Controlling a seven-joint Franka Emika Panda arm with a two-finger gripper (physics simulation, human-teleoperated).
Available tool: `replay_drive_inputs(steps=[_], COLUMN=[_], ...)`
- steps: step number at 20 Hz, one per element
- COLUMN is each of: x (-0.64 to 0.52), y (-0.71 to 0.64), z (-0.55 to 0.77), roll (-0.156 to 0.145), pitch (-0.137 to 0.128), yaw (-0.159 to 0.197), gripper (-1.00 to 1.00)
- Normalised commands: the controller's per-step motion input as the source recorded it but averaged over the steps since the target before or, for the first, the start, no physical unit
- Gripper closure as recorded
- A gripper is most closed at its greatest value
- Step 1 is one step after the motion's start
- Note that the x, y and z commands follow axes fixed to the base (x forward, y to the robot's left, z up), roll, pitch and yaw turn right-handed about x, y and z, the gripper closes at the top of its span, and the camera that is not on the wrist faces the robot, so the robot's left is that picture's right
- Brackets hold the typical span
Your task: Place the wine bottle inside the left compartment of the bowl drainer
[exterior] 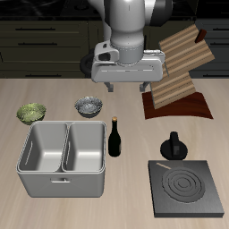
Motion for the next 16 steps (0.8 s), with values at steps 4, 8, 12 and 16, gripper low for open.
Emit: replay_drive_inputs(steps=[4, 8, 12, 16], x=[0.21, 0.09, -0.06, -0.07], y=[-0.18, 0.03, 0.14, 0.17], z=[-0.03, -0.12, -0.09, -0.22], roll=[-0.042, 0.013, 0.026, 0.027], pitch=[-0.007, 0.028, -0.002, 0.001], yaw=[-0.014, -0.021, 0.020, 0.039], gripper=[-1.00, -1.00, -1.00, -1.00])
